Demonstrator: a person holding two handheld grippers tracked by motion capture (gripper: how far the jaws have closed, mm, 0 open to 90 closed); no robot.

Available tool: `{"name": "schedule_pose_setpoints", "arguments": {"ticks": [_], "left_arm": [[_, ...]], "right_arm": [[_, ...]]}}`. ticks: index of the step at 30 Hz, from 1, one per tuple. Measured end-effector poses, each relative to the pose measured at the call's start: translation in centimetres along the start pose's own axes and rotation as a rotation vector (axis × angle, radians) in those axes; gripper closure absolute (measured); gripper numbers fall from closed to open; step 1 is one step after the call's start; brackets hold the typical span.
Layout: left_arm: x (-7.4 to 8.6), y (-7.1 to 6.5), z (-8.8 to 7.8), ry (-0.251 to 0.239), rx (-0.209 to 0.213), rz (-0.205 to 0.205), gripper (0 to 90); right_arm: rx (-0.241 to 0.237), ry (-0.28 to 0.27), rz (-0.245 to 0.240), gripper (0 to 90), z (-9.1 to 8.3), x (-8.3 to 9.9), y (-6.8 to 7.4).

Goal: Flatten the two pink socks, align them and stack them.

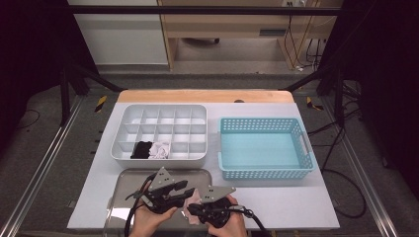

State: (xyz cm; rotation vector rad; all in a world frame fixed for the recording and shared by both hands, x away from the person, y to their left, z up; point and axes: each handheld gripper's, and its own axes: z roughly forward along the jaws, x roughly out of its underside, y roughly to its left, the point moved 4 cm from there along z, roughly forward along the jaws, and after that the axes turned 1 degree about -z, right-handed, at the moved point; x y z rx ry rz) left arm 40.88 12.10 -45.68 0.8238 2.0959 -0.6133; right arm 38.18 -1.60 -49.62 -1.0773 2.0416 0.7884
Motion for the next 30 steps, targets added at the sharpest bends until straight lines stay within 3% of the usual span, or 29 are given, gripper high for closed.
{"name": "schedule_pose_setpoints", "arguments": {"ticks": [3,7,12,18,24,28,30], "left_arm": [[0.2,0.3,0.8,0.039,-0.024,0.009,54.3],[1.3,1.1,1.0,0.062,-0.031,-0.024,53.9],[2.5,1.7,0.0,0.055,-0.032,-0.057,53.9],[4.0,1.4,-0.7,0.044,-0.033,-0.084,53.1],[5.0,0.8,-1.1,0.047,-0.048,-0.100,49.2],[5.2,0.4,-1.2,0.039,-0.069,-0.089,48.8],[5.3,0.2,-1.3,0.038,-0.076,-0.084,48.4]], "right_arm": [[-0.003,-0.002,-0.006,84.4,0.0,0.0,0.0],[-0.014,0.005,-0.009,84.1,-0.1,-0.1,0.1],[-0.017,0.038,-0.029,81.9,-0.7,-0.1,0.1],[0.019,0.055,-0.041,79.2,-1.8,-0.1,-0.3],[0.026,0.000,0.010,79.5,-3.3,-1.0,-0.5],[0.047,-0.057,0.031,83.0,-3.8,-1.8,-0.5],[0.064,-0.058,0.039,84.6,-3.7,-1.9,-0.5]]}}
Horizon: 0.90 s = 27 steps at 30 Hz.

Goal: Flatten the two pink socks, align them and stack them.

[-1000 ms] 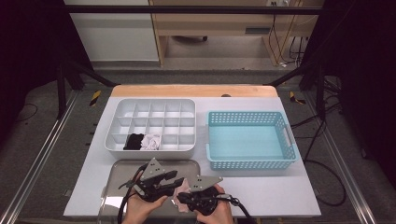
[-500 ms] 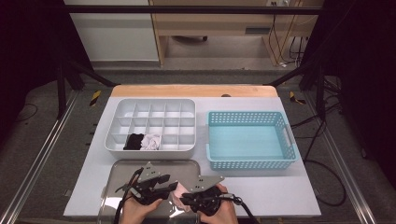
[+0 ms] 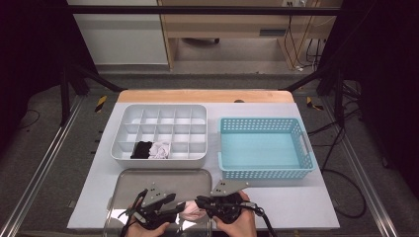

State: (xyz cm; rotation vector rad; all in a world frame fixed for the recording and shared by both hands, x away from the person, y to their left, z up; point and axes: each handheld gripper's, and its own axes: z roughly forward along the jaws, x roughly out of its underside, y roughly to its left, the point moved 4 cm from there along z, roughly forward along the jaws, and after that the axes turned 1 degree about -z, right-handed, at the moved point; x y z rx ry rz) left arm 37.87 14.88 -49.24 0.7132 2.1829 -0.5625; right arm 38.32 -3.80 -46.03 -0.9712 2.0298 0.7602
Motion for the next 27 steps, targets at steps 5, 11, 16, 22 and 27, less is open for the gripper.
{"name": "schedule_pose_setpoints", "arguments": {"ticks": [5,11,16,22,27], "left_arm": [[0.2,-0.1,-0.1,0.000,-0.003,0.002,47.2],[0.3,-0.2,-0.1,-0.004,0.007,-0.012,41.9],[0.4,0.0,-0.1,-0.003,0.019,-0.027,38.1],[0.3,-0.1,-0.3,-0.005,0.075,-0.055,31.6],[0.9,-0.8,0.4,0.048,0.133,-0.037,28.7]], "right_arm": [[-0.018,0.056,0.007,87.2,0.7,1.3,0.4],[-0.025,0.078,0.010,87.1,0.9,2.9,0.4],[-0.022,0.061,0.009,86.0,0.2,2.6,0.3],[-0.038,0.087,0.029,86.5,0.4,3.7,0.2],[-0.041,0.083,0.042,87.1,0.5,4.0,0.1]]}}
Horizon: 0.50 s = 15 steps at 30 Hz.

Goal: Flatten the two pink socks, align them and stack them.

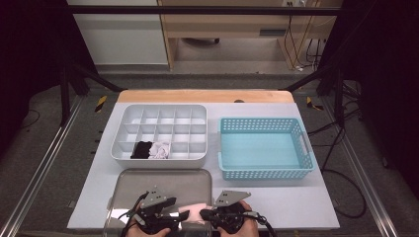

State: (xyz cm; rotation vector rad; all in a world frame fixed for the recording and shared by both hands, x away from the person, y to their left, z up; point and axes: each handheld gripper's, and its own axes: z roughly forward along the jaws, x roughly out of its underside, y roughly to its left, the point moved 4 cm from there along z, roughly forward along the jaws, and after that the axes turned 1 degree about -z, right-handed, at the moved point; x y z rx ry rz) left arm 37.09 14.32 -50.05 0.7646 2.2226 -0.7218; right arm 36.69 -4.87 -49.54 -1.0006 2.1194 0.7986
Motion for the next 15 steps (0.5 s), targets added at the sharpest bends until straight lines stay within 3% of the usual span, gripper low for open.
{"name": "schedule_pose_setpoints", "arguments": {"ticks": [4,11,15], "left_arm": [[0.3,-0.5,0.5,0.023,0.034,0.014,29.4],[0.4,-1.2,0.7,0.037,0.089,0.021,48.7],[0.3,-1.5,0.7,0.040,0.081,0.025,56.9]], "right_arm": [[0.011,0.001,-0.010,87.3,0.1,0.1,-0.1],[0.031,-0.001,-0.016,86.0,0.3,-0.1,-0.4],[0.032,-0.002,-0.010,86.2,0.3,-0.1,-0.6]]}}
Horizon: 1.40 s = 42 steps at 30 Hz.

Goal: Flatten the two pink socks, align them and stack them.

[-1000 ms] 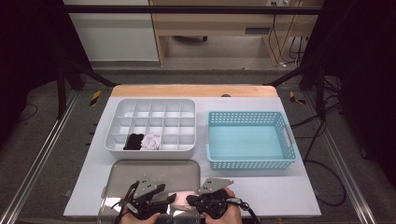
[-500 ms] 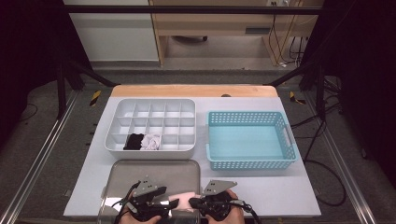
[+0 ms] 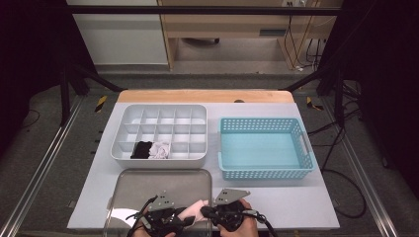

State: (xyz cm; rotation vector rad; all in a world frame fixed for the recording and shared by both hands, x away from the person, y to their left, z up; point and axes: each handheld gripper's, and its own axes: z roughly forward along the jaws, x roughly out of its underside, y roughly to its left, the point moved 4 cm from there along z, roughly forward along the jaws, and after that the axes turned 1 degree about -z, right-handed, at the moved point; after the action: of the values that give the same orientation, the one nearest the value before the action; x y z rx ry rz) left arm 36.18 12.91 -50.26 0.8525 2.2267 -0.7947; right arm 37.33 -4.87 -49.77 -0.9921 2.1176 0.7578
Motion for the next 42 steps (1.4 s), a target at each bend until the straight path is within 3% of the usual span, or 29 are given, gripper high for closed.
{"name": "schedule_pose_setpoints", "arguments": {"ticks": [8,15,19,28,32,42], "left_arm": [[-0.4,-0.4,-0.1,0.006,-0.015,0.000,68.2],[-1.2,-0.4,-1.1,-0.035,-0.033,0.025,69.3],[-1.8,0.2,-2.1,-0.064,-0.052,0.026,69.3],[-2.9,1.8,-4.0,-0.111,-0.103,0.022,69.2],[-3.4,2.3,-4.6,-0.124,-0.113,0.019,69.2],[-4.7,3.6,-5.6,-0.157,-0.135,0.016,69.1]], "right_arm": [[-0.003,-0.010,0.012,86.1,-0.2,-0.1,-0.4],[0.032,-0.089,0.031,83.4,-1.9,-0.5,-1.4],[0.089,-0.133,0.064,79.8,-3.4,-0.3,-2.7],[0.208,-0.147,0.104,72.7,-5.9,1.0,-5.3],[0.273,-0.156,0.121,68.4,-7.1,1.9,-6.5],[0.382,-0.189,0.169,60.5,-9.7,4.0,-8.7]]}}
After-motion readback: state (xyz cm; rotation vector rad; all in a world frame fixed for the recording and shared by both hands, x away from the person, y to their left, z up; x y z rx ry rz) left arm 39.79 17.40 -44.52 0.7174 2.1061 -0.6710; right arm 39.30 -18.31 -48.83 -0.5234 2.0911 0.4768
